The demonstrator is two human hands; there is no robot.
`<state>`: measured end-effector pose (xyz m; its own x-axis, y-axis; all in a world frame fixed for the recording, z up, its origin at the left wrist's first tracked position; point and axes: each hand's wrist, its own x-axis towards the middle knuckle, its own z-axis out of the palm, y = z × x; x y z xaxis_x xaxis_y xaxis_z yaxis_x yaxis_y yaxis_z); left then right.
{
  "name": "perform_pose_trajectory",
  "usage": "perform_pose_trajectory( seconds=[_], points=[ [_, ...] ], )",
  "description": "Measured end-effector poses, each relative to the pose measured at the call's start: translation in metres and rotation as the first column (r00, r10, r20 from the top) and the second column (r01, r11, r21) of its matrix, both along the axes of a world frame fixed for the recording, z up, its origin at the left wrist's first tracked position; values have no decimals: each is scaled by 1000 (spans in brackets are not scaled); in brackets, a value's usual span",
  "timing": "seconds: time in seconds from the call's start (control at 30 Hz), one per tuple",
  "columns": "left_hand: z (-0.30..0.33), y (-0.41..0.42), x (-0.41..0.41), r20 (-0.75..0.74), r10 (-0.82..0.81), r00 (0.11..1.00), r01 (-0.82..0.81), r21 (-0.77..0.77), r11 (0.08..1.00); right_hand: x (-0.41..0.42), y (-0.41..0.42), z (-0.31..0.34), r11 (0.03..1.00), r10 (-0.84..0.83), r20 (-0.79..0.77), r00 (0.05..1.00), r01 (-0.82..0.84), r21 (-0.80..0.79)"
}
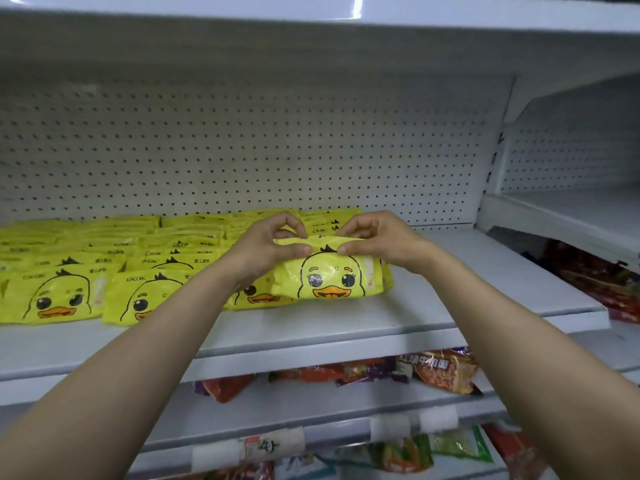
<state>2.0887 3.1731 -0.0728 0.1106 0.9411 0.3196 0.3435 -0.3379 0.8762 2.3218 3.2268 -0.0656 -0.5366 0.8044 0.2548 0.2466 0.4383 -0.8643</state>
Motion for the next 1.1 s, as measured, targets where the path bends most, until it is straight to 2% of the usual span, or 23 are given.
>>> perform_pose_trajectory(
  seconds=[0.1,0.27,0.5,0.57,0.67,0.73,0.8,0.9,0.97,1.1],
  points=[
    [1,7,1,19,20,1000,-21,37,999,2,-3,2,998,-50,-30,998,51,28],
    [-4,18,16,160,44,986,-32,-81,996,13,-8,4,994,-105,-12,994,106,40],
    [1,33,51,219,37,975,-21,-73,997,28,6,13,993,-122,327,937,114,41],
    [3,40,63,190,29,981,-25,-26,999,34,13,18,990,-133,421,897,97,107],
    [7,58,82,96,29,995,-38,92,995,56,30,29,982,-169,471,866,109,151],
    [5,73,94,-73,68,995,-54,176,983,77,49,39,963,-245,512,824,144,228],
    [-3,89,105,-359,174,917,-92,235,968,100,71,47,944,-304,540,785,172,280],
    [-21,107,122,-689,321,650,-193,259,946,131,104,51,921,-368,593,716,192,339],
    [-32,116,130,-786,338,518,-258,234,937,145,125,44,922,-369,620,692,192,335],
    [-49,121,136,-830,374,415,-307,259,916,153,163,17,937,-328,667,669,142,319]
  ],
)
